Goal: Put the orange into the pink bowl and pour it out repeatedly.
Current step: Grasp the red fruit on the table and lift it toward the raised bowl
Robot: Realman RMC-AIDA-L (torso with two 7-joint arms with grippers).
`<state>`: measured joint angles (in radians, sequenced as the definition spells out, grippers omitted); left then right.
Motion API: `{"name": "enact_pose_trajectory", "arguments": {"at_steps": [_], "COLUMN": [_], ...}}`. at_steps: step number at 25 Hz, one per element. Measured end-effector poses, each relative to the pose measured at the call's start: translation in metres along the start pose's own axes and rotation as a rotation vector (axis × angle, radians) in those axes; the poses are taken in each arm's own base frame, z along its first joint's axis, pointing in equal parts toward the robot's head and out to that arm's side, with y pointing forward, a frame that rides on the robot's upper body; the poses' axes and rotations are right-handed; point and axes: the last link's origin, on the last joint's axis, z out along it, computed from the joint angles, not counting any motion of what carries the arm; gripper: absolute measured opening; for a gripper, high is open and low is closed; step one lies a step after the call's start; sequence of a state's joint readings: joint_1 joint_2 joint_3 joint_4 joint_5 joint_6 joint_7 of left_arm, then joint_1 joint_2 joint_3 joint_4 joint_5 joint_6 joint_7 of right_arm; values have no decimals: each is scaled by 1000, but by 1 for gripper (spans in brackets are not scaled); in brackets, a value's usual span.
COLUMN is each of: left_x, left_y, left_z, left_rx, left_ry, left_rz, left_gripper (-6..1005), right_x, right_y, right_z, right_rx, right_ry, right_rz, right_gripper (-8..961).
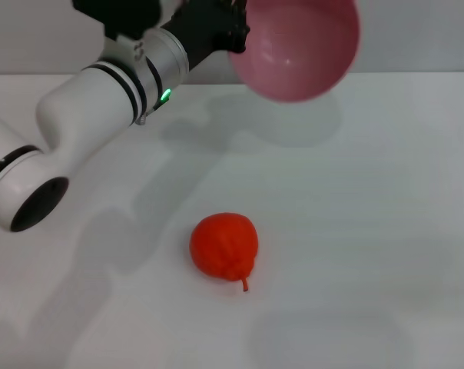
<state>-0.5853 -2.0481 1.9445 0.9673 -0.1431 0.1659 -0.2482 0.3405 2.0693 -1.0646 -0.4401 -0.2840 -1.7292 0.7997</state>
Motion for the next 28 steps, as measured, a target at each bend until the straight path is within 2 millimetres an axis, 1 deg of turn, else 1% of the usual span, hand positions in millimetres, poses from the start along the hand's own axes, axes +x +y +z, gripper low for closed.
{"name": "enact_pose_trajectory", "arguments": {"at_steps": [4, 8, 12, 16, 23, 28], "left_x": [2, 0, -3, -5, 3, 7], "left_y": [-2, -2, -11, -20, -49, -72], "left_z": [-8, -20, -24, -21, -19, -18], "left_rx": [-36, -137, -246, -294, -343, -338], "left_ry": [86, 182, 192, 116, -63, -271], "left_rz": [-100, -185, -230, -230, -197, -164], "left_gripper": [42, 42, 42, 42, 42, 42], "right_x": [0, 1, 1, 2, 5, 9], "right_y": [0, 1, 2, 3, 6, 8], "right_z": [0, 0, 1, 1, 2, 1], "right_rx": [-3, -8, -12, -23, -42, -54], "right_ry": [3, 8, 9, 13, 32, 56], "right_rz": [1, 2, 4, 7, 14, 23], "right_gripper": [435, 435, 435, 435, 435, 435]}}
